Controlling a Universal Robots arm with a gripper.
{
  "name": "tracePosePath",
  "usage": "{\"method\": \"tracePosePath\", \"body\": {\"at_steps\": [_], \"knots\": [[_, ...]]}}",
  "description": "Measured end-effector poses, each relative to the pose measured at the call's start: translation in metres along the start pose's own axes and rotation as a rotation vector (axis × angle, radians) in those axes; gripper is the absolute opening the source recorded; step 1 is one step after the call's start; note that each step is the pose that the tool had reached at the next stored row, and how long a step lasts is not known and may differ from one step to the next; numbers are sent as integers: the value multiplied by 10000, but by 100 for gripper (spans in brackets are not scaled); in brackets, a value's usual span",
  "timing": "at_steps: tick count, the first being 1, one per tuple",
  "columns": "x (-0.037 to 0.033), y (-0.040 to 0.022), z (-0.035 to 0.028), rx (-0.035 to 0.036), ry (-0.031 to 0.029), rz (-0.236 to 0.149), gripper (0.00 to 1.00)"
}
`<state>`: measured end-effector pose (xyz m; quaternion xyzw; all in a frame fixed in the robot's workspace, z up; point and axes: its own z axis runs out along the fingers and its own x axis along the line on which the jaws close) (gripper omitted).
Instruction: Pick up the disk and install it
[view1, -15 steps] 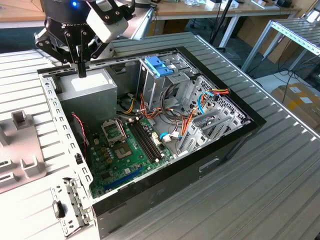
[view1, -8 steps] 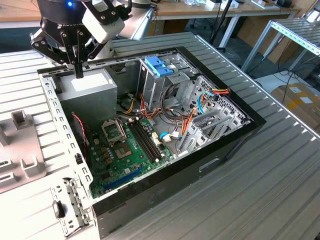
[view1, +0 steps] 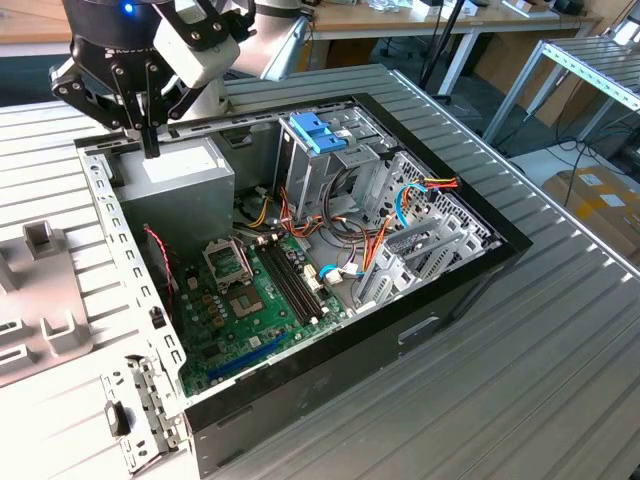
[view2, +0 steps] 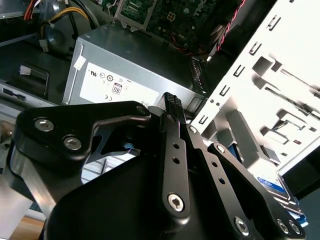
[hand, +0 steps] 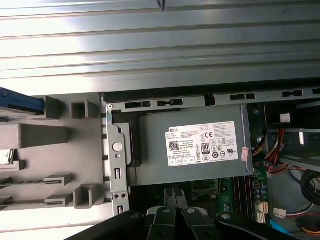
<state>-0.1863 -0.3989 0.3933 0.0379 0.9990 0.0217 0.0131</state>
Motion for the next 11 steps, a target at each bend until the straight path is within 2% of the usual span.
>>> {"method": "tracePosePath", "body": {"at_steps": [11], "knots": [[85, -6, -2, 0, 0, 0, 11]]}}
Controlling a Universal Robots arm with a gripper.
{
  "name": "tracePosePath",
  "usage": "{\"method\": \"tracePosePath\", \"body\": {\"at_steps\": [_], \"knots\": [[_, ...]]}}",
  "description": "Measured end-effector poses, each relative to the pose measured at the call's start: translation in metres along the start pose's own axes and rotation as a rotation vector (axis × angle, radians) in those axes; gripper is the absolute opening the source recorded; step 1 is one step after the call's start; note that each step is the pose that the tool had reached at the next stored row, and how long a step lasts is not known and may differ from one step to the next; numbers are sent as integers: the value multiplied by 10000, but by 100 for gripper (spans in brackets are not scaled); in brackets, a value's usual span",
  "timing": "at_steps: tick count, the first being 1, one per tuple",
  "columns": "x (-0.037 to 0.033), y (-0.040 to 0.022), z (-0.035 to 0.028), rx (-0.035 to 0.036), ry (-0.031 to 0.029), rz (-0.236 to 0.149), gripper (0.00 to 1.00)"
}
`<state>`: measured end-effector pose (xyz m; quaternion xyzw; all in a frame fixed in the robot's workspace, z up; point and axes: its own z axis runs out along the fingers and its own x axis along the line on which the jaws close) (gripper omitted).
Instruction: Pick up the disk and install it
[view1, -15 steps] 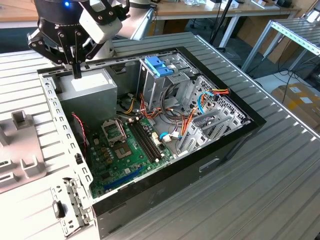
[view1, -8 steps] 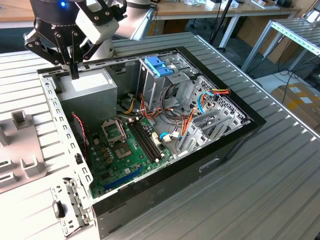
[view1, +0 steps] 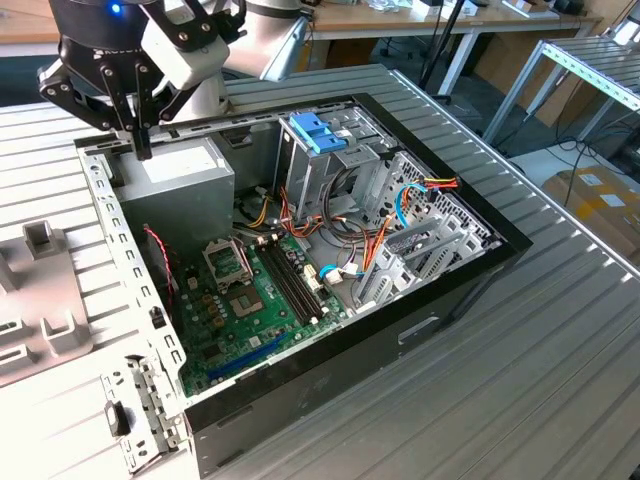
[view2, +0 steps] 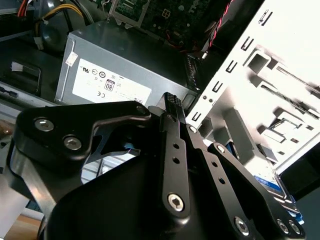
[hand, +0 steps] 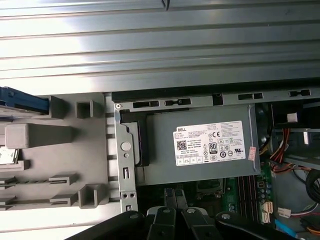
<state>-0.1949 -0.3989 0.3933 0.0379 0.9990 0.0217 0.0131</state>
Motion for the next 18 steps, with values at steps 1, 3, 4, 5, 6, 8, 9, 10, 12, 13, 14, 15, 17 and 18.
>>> {"method": "tracePosePath", "body": {"at_steps": [1, 3, 4, 5, 6, 8, 9, 10, 12, 13, 14, 15, 17, 18], "knots": [[8, 0, 0, 0, 0, 1, 11], [21, -1, -1, 1, 0, 0, 11], [31, -2, -1, 0, 1, 0, 11], [38, -3, -1, 0, 0, 0, 11], [44, -3, -1, 0, 0, 0, 11], [60, -5, -2, 0, 0, 0, 11], [66, -5, -2, 0, 0, 0, 11], [72, -5, -2, 0, 0, 0, 11], [89, -6, -3, 1, 1, 1, 11], [98, -7, -3, 1, 0, 1, 11], [104, -8, -3, 0, 0, 1, 11], [110, -8, -3, 0, 0, 1, 11], [125, -9, -3, 0, 0, 0, 11], [133, -10, -4, 0, 0, 0, 11]]}}
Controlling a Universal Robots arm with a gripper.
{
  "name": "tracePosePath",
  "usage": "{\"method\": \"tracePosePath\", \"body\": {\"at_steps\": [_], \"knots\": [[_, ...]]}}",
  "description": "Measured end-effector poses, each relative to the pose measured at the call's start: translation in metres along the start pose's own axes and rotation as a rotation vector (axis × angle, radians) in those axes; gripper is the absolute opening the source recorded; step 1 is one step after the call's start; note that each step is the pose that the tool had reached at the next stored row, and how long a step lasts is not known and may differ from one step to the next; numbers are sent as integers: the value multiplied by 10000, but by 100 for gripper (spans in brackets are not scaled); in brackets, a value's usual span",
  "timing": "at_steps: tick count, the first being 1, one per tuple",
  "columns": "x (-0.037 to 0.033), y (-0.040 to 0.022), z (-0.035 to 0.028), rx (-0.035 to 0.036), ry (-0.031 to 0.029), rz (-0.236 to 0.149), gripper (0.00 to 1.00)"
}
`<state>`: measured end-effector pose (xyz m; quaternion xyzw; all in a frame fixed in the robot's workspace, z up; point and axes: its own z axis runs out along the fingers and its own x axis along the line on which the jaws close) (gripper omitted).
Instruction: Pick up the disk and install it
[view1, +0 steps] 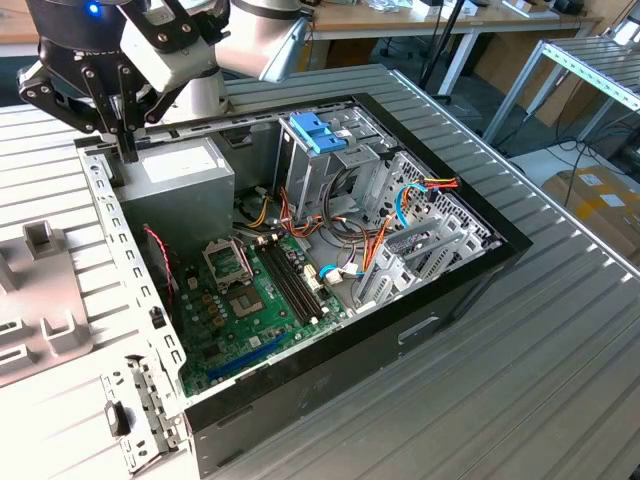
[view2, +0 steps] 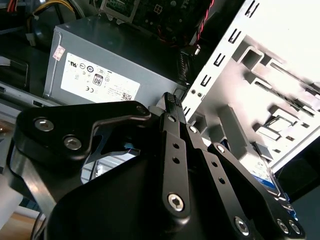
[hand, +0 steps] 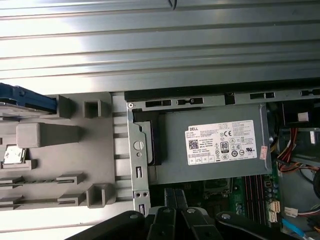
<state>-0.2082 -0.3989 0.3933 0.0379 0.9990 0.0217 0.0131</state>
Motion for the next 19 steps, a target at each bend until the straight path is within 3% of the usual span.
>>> {"method": "tracePosePath", "body": {"at_steps": [19], "knots": [[158, -12, -4, 0, 0, 0, 11]]}}
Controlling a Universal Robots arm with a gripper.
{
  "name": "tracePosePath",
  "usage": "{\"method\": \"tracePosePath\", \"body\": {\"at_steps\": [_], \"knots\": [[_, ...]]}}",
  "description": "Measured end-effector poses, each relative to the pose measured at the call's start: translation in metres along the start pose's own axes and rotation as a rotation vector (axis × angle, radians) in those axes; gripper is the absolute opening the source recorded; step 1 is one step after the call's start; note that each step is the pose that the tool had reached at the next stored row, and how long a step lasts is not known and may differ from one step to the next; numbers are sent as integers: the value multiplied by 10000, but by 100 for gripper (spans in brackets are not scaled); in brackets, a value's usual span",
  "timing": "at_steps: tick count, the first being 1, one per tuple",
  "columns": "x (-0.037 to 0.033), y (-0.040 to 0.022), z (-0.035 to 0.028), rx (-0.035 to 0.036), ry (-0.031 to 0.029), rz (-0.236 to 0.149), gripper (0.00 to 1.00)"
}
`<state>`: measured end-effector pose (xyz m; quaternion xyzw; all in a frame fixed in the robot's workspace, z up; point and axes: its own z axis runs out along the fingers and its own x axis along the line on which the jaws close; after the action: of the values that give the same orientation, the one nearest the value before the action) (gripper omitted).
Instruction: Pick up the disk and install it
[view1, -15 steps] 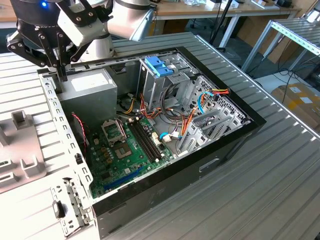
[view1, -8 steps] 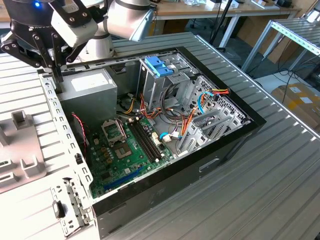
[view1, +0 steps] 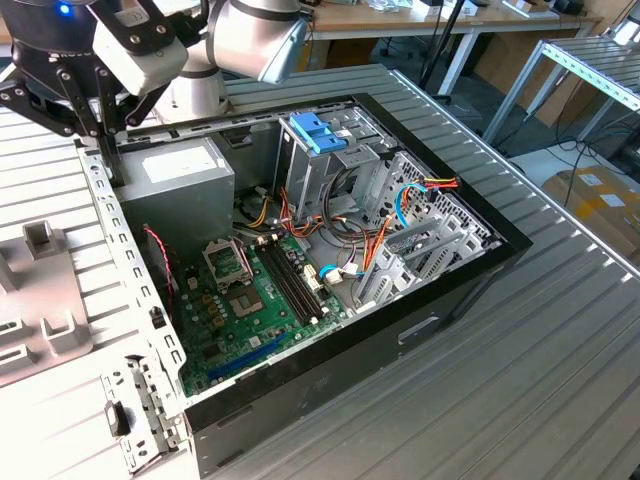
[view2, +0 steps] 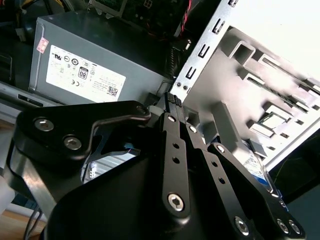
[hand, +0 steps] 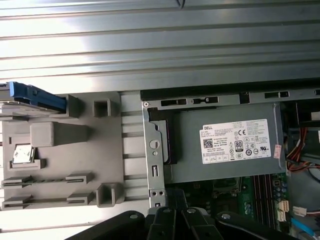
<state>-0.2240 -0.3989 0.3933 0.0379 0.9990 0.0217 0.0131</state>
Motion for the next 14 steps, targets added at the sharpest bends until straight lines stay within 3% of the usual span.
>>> {"method": "tracePosePath", "body": {"at_steps": [14], "knots": [[127, -10, -3, 0, 0, 0, 11]]}}
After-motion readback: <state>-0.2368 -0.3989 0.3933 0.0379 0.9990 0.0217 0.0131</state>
